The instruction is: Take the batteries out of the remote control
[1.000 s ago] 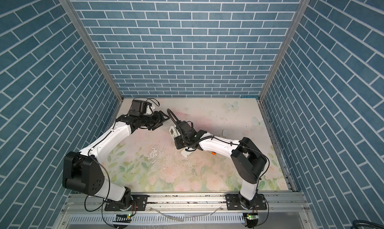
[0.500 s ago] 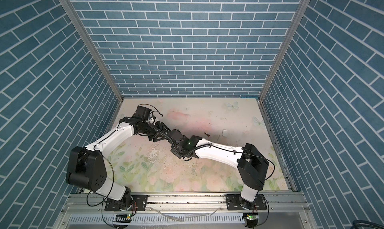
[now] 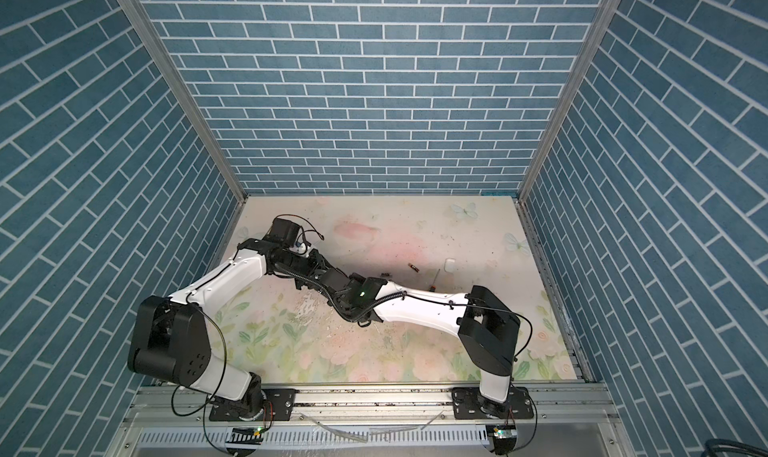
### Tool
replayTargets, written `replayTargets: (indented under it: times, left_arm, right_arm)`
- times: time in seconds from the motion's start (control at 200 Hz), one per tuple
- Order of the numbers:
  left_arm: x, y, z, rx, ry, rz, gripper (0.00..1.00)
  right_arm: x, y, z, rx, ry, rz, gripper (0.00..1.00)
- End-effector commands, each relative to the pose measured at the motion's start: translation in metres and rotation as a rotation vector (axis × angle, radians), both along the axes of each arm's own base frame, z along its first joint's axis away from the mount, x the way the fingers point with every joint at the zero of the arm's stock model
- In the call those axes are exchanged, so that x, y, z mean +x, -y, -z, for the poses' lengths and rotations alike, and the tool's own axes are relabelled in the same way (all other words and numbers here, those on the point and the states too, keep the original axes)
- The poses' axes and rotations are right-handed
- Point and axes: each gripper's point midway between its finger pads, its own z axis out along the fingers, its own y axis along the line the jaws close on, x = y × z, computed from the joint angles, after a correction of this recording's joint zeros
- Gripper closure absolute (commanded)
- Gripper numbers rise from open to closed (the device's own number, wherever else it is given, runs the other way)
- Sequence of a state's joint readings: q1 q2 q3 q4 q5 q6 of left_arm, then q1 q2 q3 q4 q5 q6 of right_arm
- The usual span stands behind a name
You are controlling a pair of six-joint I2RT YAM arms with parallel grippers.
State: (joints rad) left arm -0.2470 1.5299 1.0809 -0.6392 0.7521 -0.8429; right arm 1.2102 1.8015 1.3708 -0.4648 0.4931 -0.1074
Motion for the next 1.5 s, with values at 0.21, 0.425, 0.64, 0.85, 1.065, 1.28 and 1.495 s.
replayTargets:
  times: [0.21, 0.425, 0.64, 0.85, 1.065, 1.28, 1.495]
  left_arm:
    - [-0.01, 0.002, 0.01, -0.008, -0.047, 0.036, 0.74]
    - [-0.003, 0.005, 0.01, -0.021, -0.04, 0.037, 0.9]
    - [0.007, 0.008, 0.007, -0.044, -0.028, 0.034, 1.0]
    - [0.01, 0.009, 0.004, -0.059, -0.023, 0.037, 1.0]
    - [0.014, 0.01, -0.001, -0.075, -0.005, 0.041, 1.0]
    - [0.015, 0.009, -0.003, -0.07, 0.015, 0.058, 1.0]
    - [0.012, 0.007, 0.0, -0.046, 0.031, 0.087, 1.0]
  right_arm:
    - [0.017, -0.015, -0.032, 0.044, 0.118, 0.019, 1.0]
    - [0.019, -0.016, -0.038, 0.052, 0.16, 0.024, 1.0]
    - [0.025, -0.01, -0.044, 0.05, 0.22, 0.054, 1.0]
    - [0.034, -0.003, -0.05, 0.025, 0.298, 0.084, 0.97]
    - [0.041, -0.002, -0.062, 0.017, 0.364, 0.098, 0.92]
    - [0.046, 0.001, -0.072, -0.015, 0.425, 0.095, 0.8]
    - [0.045, 0.002, -0.083, 0.009, 0.449, 0.081, 0.56]
